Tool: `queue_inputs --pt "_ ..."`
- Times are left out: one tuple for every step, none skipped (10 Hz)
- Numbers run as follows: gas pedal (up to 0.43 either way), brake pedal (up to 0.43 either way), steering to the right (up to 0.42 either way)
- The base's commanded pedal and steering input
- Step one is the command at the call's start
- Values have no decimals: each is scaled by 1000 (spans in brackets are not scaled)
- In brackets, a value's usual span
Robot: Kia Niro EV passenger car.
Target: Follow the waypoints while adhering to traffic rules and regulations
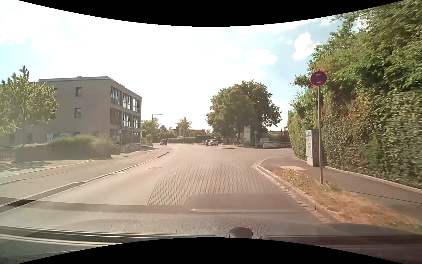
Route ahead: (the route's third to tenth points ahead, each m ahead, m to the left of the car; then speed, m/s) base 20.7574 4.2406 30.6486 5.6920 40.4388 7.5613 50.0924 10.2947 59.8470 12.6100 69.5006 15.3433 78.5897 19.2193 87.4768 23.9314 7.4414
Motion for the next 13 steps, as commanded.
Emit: queue_inputs --pt "0 122 -2" --pt "0 134 -3" --pt "0 140 -3" --pt "0 146 -4" --pt "0 152 -4" --pt "0 165 -4" --pt "0 177 -4" --pt "0 189 -4" --pt "0 195 -4" --pt "0 201 -5" --pt "0 213 -4" --pt "0 220 -5" --pt "0 220 -5"
